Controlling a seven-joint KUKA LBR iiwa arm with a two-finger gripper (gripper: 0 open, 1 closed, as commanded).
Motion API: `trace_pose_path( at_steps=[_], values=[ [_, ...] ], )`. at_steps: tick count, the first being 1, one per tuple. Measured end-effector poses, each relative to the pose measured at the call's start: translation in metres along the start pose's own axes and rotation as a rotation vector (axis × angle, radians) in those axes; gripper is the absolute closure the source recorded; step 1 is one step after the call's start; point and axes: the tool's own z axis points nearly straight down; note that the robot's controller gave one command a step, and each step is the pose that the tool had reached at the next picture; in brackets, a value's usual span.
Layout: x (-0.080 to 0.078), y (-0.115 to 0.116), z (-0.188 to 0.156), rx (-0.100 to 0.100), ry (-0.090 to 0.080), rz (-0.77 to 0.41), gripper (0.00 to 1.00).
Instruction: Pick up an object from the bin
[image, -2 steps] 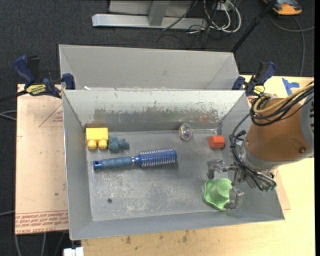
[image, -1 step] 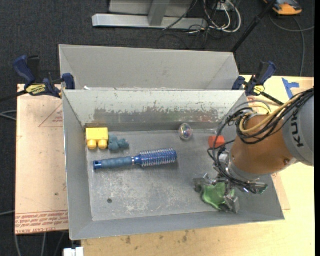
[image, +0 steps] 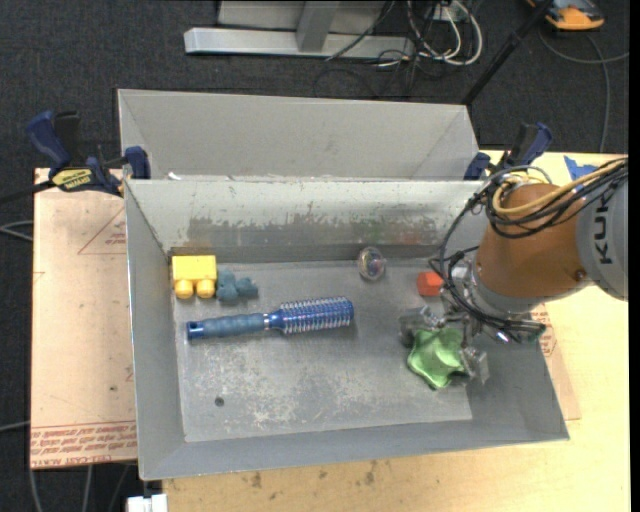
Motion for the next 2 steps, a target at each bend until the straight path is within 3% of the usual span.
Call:
trace_pose_path(
  at_steps=[1,2],
  values=[
    [0.0,0.003,0.0,-0.005,0.002,-0.004,1.0],
    [0.016,-0.017,-0.172,0.004,0.001,-0.222,1.0]
  ],
)
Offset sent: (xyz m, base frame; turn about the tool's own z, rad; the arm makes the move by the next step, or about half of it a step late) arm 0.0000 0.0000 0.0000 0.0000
